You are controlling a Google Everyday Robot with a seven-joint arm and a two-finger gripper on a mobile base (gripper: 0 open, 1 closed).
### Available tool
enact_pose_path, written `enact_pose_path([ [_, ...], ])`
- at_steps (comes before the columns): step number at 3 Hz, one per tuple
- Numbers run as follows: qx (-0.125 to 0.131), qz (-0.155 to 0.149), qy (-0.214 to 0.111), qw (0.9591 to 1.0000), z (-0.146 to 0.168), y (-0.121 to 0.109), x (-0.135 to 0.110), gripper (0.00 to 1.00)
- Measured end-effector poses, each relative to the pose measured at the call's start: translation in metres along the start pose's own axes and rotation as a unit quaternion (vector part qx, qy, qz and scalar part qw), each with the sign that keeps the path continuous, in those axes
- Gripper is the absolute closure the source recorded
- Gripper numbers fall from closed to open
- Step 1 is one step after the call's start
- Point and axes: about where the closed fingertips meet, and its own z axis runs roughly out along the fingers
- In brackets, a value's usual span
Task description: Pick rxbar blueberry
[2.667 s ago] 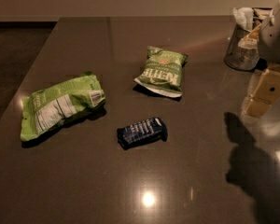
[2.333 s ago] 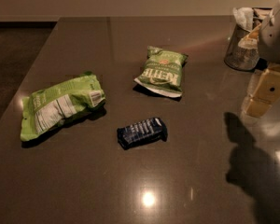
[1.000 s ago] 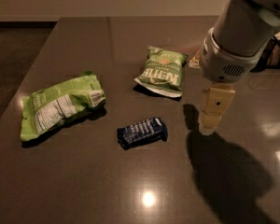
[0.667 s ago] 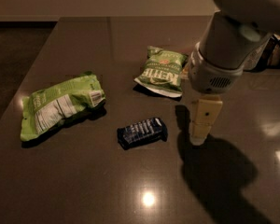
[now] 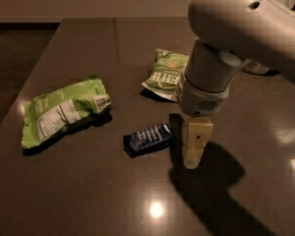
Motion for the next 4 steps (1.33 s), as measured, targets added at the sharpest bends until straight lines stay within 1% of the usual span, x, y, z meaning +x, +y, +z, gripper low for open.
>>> enact_pose_path([
  [2,-0.027,-0.025,0.000,0.9993,0.026,0.006,-0.028,0.00],
  [3,-0.037,-0.031,-0.003,0.9988,0.032,0.005,-0.042,0.18],
  [4,-0.047,-0.035,-0.005,0.9983,0.035,0.003,-0.052,0.42],
])
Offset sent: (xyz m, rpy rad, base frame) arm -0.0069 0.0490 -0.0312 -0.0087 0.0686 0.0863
